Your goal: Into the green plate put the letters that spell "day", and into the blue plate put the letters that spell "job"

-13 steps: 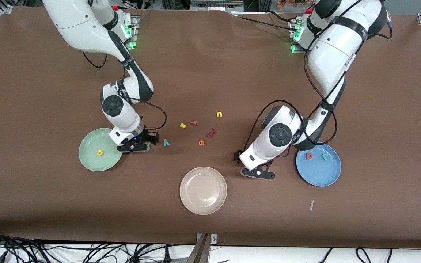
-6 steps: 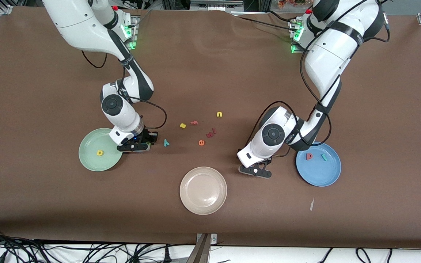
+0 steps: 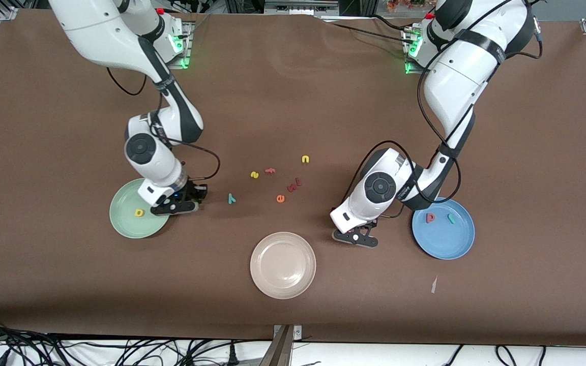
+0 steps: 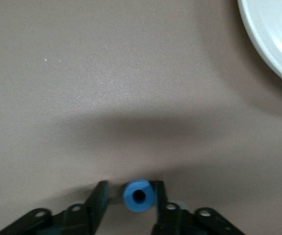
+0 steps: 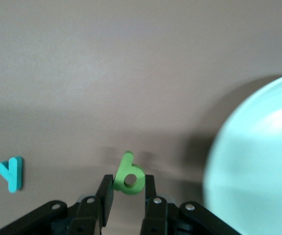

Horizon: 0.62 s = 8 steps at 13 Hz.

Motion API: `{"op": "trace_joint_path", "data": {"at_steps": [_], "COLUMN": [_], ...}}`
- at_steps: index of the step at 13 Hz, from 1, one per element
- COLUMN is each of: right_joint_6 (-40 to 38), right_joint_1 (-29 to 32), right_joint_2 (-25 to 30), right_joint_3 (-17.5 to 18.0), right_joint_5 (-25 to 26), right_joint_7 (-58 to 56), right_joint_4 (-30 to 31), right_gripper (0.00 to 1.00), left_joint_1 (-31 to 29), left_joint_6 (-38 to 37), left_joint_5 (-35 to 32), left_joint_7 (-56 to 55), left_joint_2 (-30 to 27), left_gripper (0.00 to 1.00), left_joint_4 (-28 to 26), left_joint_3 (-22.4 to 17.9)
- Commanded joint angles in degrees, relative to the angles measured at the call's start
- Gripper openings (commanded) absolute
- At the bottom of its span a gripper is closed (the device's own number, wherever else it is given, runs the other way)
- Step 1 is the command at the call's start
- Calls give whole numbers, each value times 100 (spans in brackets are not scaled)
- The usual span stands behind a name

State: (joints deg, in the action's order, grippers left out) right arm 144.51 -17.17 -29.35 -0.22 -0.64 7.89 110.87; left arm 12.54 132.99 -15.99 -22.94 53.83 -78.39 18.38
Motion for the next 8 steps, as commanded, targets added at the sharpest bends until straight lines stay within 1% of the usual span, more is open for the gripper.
{"op": "trace_joint_path", "data": {"at_steps": [1, 2, 3, 5, 6, 7, 8], "right_joint_6": [-624, -625, -625, -582, -607, -608, -573], "right_joint_1": [503, 652, 828, 1005, 997, 971, 962], "right_joint_2": [438, 465, 457, 386, 386, 395, 369], "right_joint_3": [57, 57, 57, 57, 83, 188, 398], "right_joint_5": [73, 73, 73, 29, -15, 2, 28], "right_joint_7": [-882, -1199, -1463, -1493, -1353, -969, -539], "right_joint_4": [-65, -56, -22, 14, 5, -3, -21], "right_gripper": [21, 22, 28, 84, 88, 90, 90], "left_joint_1": [47, 47, 38, -58, -111, -225, -339], "left_joint_6": [60, 51, 34, -185, -464, -754, -1001], "left_joint_5": [-194, -194, -194, -185, -185, -194, -194], "left_joint_7": [-88, -88, -79, -87, -79, -53, -18], "left_joint_2": [14, 5, -4, -108, -222, -336, -459], "left_gripper": [15, 7, 0, 0, 0, 0, 0], "left_joint_4": [-36, -44, -44, -44, -36, -9, -18], "left_joint_3": [-28, -28, -36, -28, -28, -28, -28]}}
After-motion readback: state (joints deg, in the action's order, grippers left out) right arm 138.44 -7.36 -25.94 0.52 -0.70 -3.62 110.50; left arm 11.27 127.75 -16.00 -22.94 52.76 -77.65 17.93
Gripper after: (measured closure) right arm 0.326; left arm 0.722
